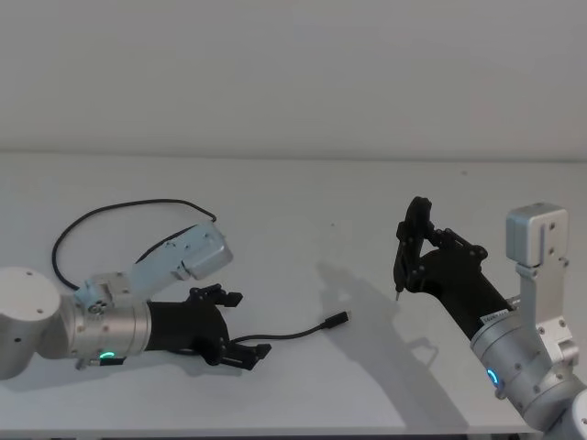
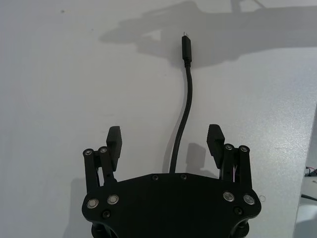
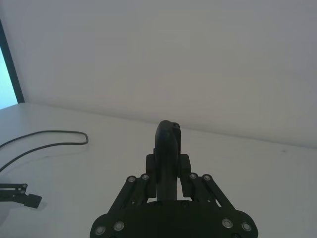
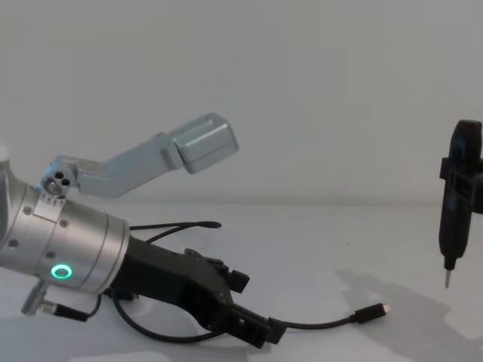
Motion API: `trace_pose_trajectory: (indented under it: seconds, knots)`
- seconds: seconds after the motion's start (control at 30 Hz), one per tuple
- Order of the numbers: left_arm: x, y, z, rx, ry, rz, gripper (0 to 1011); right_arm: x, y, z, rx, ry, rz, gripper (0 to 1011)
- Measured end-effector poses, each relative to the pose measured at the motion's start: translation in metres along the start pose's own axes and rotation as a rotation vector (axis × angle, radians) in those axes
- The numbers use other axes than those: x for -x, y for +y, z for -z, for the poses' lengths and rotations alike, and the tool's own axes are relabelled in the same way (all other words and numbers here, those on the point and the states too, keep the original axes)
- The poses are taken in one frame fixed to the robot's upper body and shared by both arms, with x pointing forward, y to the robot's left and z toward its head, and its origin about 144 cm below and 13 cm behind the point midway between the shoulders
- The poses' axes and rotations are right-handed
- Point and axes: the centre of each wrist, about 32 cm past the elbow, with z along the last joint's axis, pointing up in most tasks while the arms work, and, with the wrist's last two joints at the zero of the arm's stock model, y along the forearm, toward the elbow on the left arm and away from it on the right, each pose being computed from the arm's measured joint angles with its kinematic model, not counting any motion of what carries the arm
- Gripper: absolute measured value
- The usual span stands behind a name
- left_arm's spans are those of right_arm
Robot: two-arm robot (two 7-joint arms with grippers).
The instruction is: Pick up the data cable with the one hand.
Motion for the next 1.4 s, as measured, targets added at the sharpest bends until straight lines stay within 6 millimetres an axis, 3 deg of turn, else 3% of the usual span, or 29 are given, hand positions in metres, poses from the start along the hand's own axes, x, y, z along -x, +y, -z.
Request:
trace_pose_trajectory:
  seconds: [0.4, 0.6, 1.4]
  knots:
    - [0.001, -0.007, 0.000, -0.020, 0.008, -0.002, 1001, 0.000, 0.000, 0.000, 0.000, 0.000, 0.000, 274]
    - [0.001, -0.009, 0.000, -0.028, 0.012, -0.003, 916, 0.000, 0.000, 0.000, 0.000, 0.000, 0.000, 275]
    - [0.001, -0.012, 0.000, -0.037, 0.016, -0.005, 191, 0.000, 0.000, 0.000, 0.000, 0.000, 0.000, 274]
